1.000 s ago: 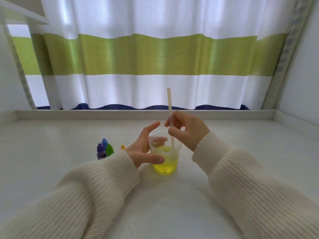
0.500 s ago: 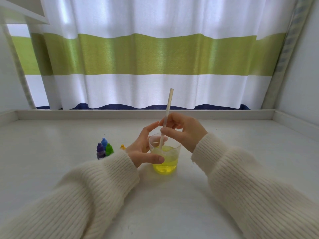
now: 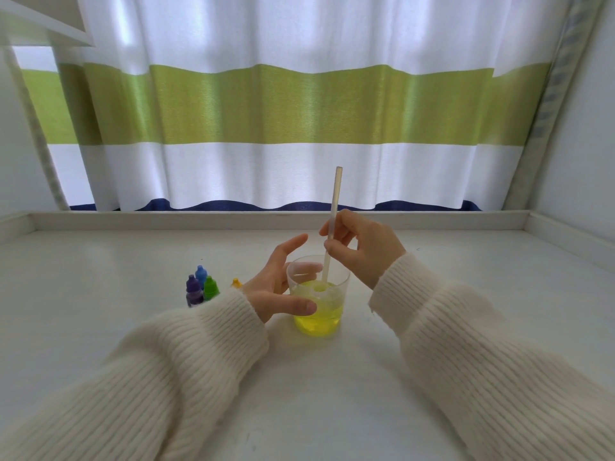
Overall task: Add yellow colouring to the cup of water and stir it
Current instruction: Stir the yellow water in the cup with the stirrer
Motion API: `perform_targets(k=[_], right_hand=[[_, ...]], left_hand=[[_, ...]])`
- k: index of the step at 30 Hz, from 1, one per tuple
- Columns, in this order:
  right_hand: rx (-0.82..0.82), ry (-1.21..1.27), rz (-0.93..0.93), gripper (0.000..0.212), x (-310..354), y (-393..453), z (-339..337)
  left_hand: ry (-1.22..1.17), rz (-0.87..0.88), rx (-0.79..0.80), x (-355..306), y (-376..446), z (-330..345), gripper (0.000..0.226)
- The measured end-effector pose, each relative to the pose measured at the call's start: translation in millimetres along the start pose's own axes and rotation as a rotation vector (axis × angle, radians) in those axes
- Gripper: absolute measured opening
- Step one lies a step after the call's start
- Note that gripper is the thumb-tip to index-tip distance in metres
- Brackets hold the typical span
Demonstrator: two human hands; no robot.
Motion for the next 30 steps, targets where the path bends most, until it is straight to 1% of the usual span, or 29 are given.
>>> perform_targets(k=[5,9,20,24,30], right_hand=[[-0.014,-0.005,0.021,0.006,-1,0,-1],[0.007,0.022,0.033,0.004,1,-1,0],[0.065,0.218,0.026,0.009,7,-4,3],[0.078,0.235,-0.004,0.008,10,-3,4],[0.073,0.203,-0.019,0.008,8,-2,5]], left_hand=[[0.006,0.013,0.015,0,0,1,0.090],[-0.002,0.019,0.013,-1,-1,2,0.089],[-0.009,0.005,-0.003,-2,-1,1,0.093],[-0.003,0.008,0.032,-3,-3,3,0.093],[-0.022,0.019,0.003,-6,-3,5,0.093]])
Point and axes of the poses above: each hand's wrist, its own y-axis towards the middle knuckle, its own z-axis out of the palm, x = y × z, the point moved 4 cm from there along y, towards the middle knuckle, and after that the axes turned 13 degrees about -y, right-handed, at the moved point
